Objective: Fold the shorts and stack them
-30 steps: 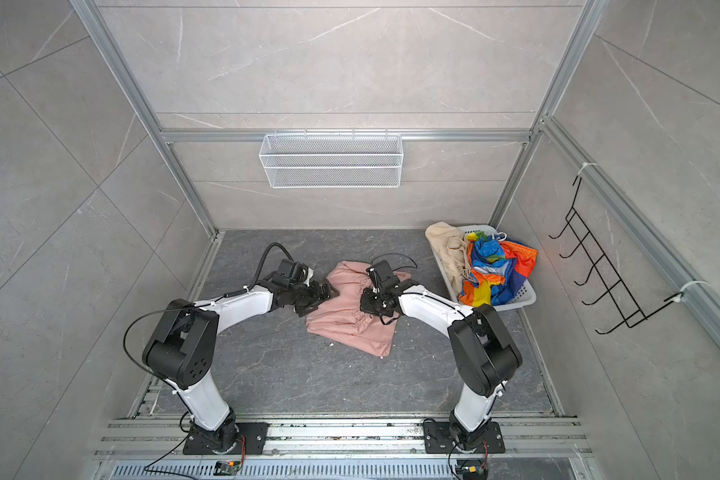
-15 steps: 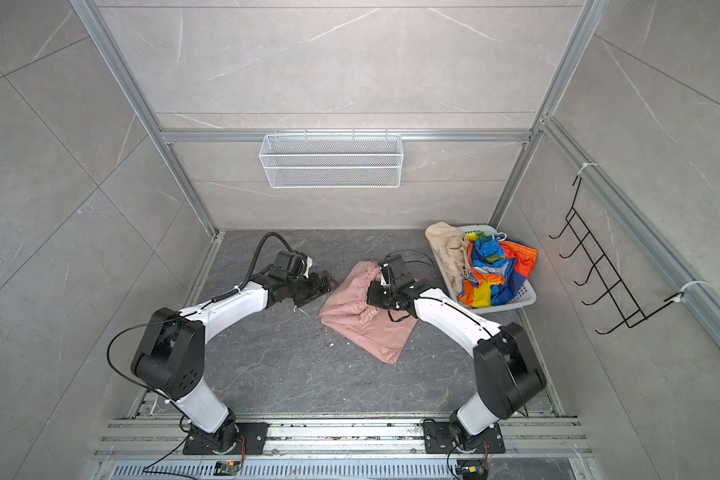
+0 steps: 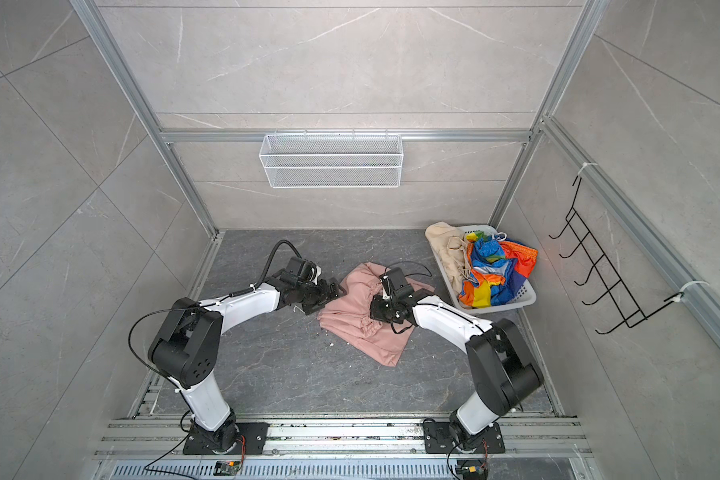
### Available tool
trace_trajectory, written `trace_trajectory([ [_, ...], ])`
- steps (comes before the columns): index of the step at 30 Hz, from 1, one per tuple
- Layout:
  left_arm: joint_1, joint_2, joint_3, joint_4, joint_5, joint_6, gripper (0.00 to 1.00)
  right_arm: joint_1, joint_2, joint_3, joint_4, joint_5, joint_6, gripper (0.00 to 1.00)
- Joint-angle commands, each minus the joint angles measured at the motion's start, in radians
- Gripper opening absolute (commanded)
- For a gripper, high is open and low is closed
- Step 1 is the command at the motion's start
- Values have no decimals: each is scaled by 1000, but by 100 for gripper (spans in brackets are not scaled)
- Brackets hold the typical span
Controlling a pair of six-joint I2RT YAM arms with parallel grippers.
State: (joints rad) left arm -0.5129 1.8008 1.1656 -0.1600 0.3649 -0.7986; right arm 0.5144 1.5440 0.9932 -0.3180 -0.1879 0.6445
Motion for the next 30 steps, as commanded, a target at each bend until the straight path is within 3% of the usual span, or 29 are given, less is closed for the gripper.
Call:
trace_trajectory([
  [1,-27,28,61,60,49,-43,99,-10,-126,25,-53,-7,-20,0],
  [7,-48,43,39,70,39,-39,99,-91,-193,-134,-27,-6,-36,0],
  [19,-59,38,63,23,17,-8,99,-177,-90,-340,104,23,-31,3],
  [25,-104,49,124,33,46,-42,100,-182,-170,-301,-28,91,-39,32],
  [30,-164,96,89,143,86,-124,99,-182,-307,-191,-238,227,-54,50],
])
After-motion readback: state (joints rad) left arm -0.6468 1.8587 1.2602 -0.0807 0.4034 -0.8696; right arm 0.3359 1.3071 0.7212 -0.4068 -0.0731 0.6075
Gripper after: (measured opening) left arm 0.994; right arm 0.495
